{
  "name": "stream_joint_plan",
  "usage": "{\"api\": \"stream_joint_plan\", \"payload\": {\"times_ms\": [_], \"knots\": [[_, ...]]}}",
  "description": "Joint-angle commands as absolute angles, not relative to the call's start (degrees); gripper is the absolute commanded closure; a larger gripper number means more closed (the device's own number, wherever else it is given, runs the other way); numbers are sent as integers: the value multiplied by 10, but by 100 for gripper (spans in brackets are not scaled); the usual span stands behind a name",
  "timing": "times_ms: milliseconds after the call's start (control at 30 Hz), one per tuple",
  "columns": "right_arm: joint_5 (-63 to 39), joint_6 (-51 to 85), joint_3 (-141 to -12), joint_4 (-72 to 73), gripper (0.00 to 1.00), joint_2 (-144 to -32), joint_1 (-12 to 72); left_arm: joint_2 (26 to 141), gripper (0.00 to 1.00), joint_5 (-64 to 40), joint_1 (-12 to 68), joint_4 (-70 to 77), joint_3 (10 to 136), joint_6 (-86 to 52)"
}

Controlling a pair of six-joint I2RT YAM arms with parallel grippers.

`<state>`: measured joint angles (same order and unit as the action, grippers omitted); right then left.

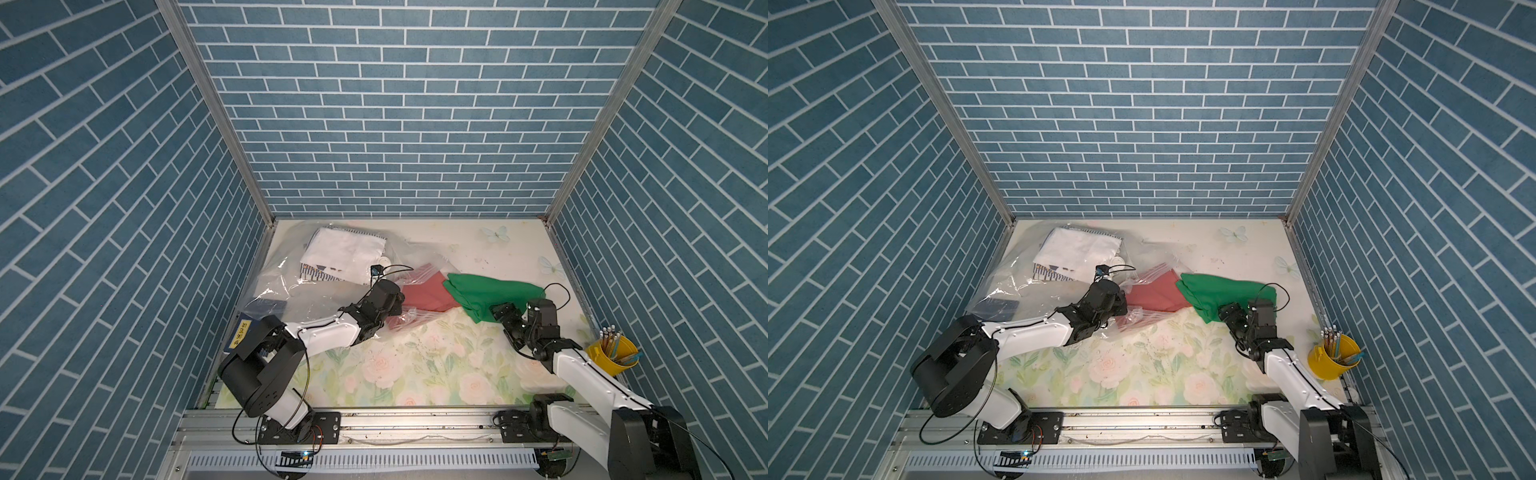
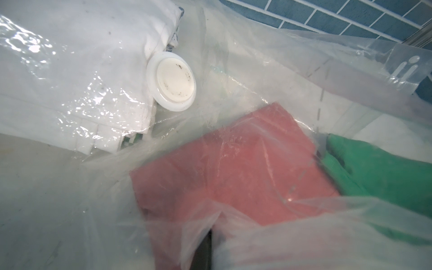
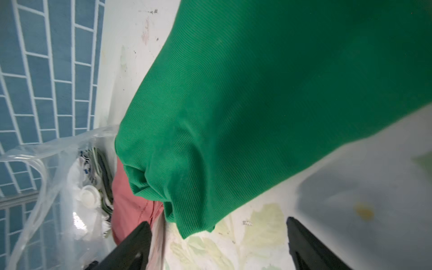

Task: Take the tank top out of the vacuum bag
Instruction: Move the tank top to the corner of the board.

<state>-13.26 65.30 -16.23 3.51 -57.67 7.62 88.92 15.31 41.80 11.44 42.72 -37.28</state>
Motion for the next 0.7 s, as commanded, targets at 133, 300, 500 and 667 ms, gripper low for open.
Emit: {"api": "stream_joint_plan", "payload": {"times_ms": [133, 300, 500, 667], "knots": [[-104, 777, -120, 179, 0, -614, 86, 874, 97, 152, 411, 114, 420, -349], [-94, 793, -119, 242, 1, -687, 87, 873, 98, 138, 411, 115, 420, -349], [-88, 845, -115, 326, 57, -774, 86, 865, 98, 139, 411, 123, 410, -367], [-47, 874, -125, 316, 100, -787, 86, 882, 98, 145, 411, 117, 423, -376]]}}
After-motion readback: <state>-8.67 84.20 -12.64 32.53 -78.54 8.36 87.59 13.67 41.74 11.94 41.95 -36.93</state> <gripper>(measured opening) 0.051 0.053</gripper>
